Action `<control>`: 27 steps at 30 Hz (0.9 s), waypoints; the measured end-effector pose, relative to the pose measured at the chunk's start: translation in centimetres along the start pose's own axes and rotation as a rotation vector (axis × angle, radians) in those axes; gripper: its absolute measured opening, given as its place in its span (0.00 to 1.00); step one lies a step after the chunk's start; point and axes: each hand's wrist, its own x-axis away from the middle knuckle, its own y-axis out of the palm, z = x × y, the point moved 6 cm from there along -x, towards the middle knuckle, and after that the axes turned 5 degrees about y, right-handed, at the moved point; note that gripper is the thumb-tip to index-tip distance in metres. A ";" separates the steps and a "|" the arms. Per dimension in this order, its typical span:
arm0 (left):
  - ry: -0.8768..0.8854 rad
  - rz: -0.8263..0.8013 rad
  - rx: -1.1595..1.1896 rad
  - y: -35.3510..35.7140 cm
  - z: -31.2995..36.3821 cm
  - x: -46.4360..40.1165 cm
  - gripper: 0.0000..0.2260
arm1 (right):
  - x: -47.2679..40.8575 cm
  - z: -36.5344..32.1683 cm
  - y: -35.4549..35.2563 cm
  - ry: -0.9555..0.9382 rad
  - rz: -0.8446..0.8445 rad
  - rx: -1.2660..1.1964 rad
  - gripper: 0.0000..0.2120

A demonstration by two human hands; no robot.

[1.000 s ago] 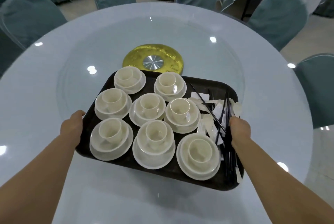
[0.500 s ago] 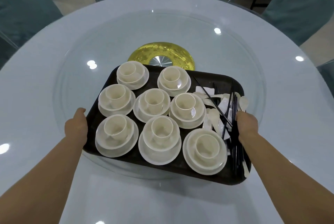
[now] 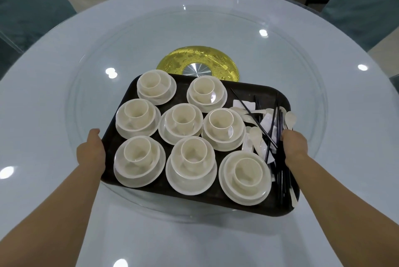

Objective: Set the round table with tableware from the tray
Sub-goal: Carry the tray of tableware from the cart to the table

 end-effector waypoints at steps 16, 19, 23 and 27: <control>0.002 -0.088 -0.100 -0.6 -0.6 0.0 0.32 | -0.5 -1.4 -0.2 -0.029 -0.086 0.298 0.17; 0.024 -0.107 -0.125 -0.6 -0.4 0.1 0.30 | -0.6 -1.4 0.0 -0.023 -0.074 0.325 0.18; 0.039 -0.128 -0.137 -0.4 -0.4 0.1 0.24 | -0.5 -1.3 0.1 -0.012 -0.064 0.335 0.18; 0.066 -0.142 -0.163 -0.2 -0.4 0.2 0.21 | -0.5 -1.1 0.1 -0.016 -0.051 0.351 0.18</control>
